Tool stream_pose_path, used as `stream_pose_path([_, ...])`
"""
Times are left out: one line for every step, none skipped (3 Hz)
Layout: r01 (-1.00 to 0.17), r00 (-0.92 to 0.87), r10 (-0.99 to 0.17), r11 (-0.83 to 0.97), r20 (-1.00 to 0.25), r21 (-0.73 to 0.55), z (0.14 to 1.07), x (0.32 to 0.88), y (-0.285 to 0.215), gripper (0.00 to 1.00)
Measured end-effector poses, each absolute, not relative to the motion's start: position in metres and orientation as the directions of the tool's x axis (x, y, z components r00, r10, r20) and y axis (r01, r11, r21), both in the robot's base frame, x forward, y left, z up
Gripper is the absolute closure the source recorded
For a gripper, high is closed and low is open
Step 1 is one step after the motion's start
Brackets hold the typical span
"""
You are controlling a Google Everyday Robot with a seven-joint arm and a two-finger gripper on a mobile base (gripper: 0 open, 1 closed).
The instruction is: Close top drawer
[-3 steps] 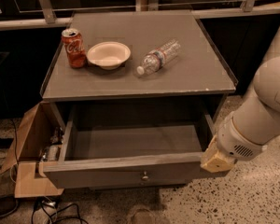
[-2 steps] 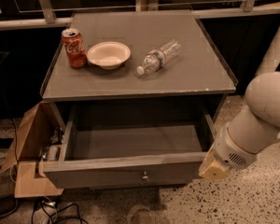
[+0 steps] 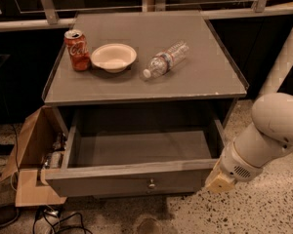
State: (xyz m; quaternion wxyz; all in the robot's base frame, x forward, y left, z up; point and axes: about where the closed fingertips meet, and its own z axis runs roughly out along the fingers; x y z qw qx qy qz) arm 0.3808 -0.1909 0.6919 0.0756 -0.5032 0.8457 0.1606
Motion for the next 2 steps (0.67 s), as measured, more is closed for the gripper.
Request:
stream_pose_path([-0.872, -0.488, -0.820, 0.447, -0.299, 0.200, 0.683, 0.387, -0.188, 1.00])
stream_pose_path([-0.874, -0.485, -0.816, 0.437, -0.314, 0.214, 0.672, 0.393, -0.181, 1.00])
